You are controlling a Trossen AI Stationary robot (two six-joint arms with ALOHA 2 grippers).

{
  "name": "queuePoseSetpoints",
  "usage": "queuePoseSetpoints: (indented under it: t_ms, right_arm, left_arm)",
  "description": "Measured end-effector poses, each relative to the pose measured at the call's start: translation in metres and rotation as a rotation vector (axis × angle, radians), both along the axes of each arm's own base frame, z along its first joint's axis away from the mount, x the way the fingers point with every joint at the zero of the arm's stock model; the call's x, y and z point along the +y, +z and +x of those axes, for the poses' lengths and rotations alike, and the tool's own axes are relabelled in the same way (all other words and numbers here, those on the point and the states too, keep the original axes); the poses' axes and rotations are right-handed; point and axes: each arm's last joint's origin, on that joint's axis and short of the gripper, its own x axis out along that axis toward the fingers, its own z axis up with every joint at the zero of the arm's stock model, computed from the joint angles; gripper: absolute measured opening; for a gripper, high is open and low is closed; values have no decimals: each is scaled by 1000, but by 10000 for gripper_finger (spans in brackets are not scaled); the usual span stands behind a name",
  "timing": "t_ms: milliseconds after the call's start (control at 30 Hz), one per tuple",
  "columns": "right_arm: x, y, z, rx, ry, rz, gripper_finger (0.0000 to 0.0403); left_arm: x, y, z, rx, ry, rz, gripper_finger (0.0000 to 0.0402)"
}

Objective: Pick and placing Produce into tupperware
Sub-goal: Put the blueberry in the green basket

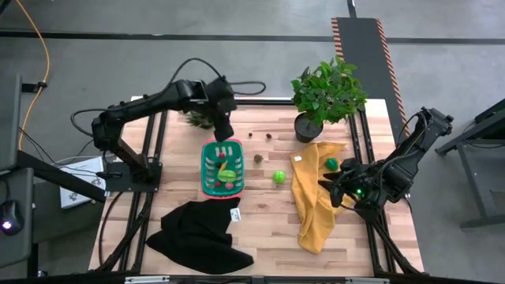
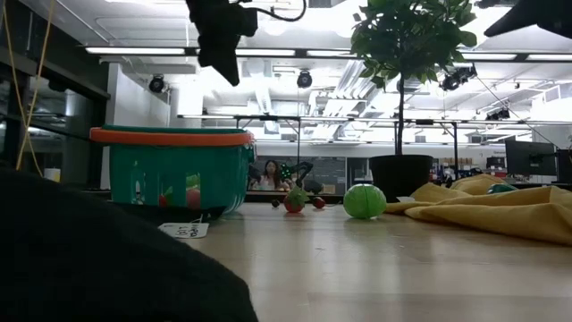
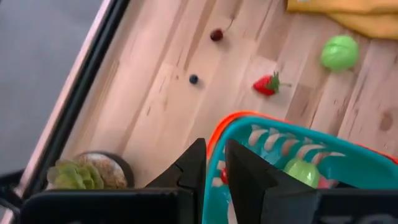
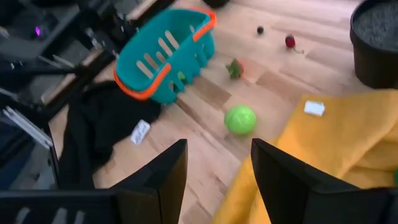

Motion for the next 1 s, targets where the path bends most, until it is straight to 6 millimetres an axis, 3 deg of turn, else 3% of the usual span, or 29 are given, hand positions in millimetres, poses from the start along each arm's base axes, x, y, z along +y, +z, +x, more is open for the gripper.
queuePoseSetpoints:
  t_ms: [167, 367, 533, 667, 867, 1000]
  right_arm:
    - [-2, 2, 2, -52, -54, -1, 169]
    - [-11, 1, 9, -52, -128, 20, 169]
    - [-22, -1, 16, -12, -191, 87, 169]
    - [-29, -2, 18, 31, -220, 117, 169]
    - [-36, -4, 20, 59, -253, 121, 169]
    - [-38, -4, 21, 62, -266, 119, 169]
  left_arm:
    - [10, 7, -2, 5, -189, 124, 48]
    - [23, -1, 2, 81, -424, 230, 49]
    - [54, -15, -4, 109, -368, 220, 49]
    - [77, -16, -13, 11, -328, 189, 49]
    - [92, -12, -22, -78, -336, 198, 49]
    - [97, -23, -15, -65, -322, 178, 49]
